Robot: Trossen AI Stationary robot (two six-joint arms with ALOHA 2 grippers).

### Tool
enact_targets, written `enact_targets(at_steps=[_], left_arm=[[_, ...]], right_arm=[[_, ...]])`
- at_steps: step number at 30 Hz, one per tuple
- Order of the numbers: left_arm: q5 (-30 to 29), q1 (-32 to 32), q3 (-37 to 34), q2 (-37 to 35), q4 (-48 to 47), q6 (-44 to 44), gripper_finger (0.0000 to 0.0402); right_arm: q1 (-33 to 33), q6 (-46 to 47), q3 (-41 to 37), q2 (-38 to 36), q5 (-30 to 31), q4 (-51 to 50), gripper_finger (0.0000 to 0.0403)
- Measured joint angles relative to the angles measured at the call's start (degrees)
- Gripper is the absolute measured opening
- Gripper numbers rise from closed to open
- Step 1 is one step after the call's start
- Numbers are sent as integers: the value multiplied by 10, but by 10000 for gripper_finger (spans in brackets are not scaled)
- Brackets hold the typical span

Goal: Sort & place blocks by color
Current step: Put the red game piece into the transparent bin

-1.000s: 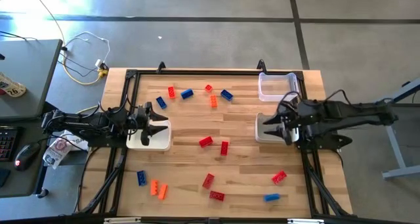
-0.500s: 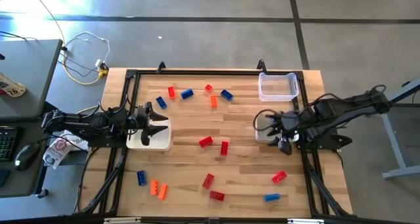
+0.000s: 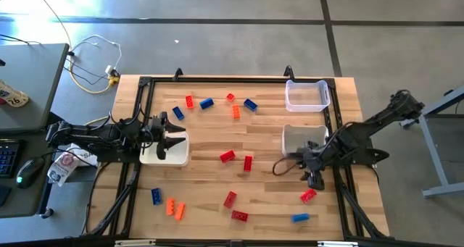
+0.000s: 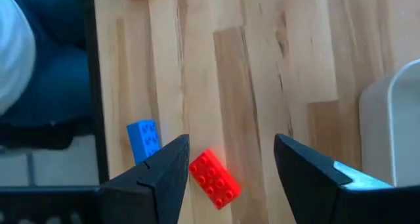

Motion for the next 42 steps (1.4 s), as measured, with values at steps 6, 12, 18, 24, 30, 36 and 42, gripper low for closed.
enact_targets(at_steps=[6,12,18,24,30,36,42], left_arm=[[0,0,0,0,0,-40,188],[-2,0,0,0,0,-53,188],[-22,0,0,0,0,-54,188],[-25,0,0,0,0,-54,188],[-25,0,0,0,0,-54,188],[-25,0,0,0,0,-54,188],[-25,0,0,0,0,-54,188]], right_arm=[[65,-4,0,41,21,0,209],[127,-27,0,92,32,0,209],[166,-26,0,142,32,0,209],[184,-27,0,200,31,3,209],[188,-31,0,243,26,23,209],[188,-31,0,268,24,35,209],[188,-31,0,287,24,50,209]])
